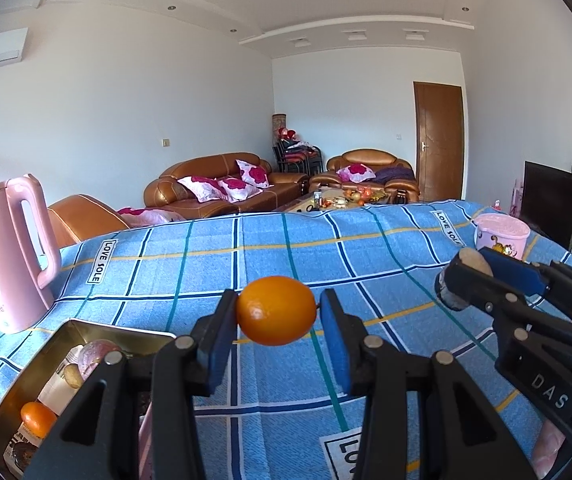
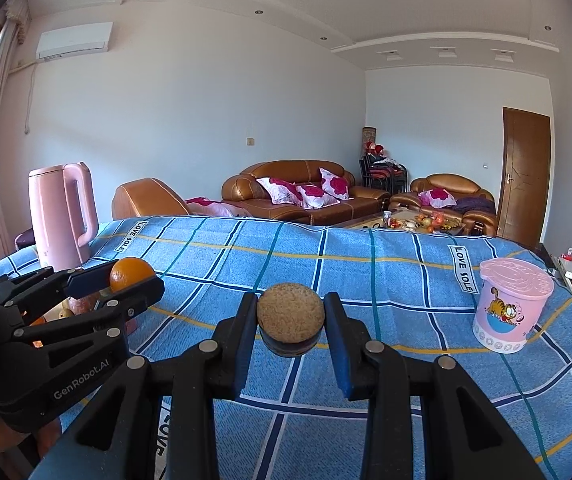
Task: Organize fruits
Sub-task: 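Lift the orange with the left gripper while the right lifts the pastry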
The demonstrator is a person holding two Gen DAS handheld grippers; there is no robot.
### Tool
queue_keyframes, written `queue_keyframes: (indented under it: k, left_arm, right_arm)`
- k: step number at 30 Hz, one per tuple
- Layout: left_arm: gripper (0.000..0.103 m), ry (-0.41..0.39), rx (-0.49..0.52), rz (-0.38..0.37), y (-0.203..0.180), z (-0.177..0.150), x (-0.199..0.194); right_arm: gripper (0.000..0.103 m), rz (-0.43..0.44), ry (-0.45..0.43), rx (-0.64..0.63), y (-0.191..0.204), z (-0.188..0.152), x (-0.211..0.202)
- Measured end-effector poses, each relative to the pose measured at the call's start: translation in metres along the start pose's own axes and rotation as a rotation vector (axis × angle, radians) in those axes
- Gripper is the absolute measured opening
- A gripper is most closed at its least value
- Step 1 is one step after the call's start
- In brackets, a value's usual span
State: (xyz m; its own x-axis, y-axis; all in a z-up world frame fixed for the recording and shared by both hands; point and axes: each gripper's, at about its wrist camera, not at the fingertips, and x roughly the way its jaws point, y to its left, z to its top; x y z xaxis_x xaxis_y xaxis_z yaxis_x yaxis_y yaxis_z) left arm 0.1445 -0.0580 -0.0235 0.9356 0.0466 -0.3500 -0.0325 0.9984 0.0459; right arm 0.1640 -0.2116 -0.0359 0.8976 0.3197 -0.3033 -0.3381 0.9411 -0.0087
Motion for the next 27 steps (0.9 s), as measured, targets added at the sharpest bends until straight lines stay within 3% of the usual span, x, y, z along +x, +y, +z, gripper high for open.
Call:
queue_keyframes:
  k: [10, 27]
  left_arm:
    - [0.044, -0.034, -0.004, 0.014, 0.001, -0.001, -0.008]
    - [0.044, -0.007, -0.006, -0.007, 0.022, -0.016, -0.043]
  right_arm:
    - [0.035, -0.007, -0.030, 0.002, 0.000, 0.000, -0.006]
    - [0.036, 0.044, -0.010, -0.009, 0.019, -0.005, -0.019]
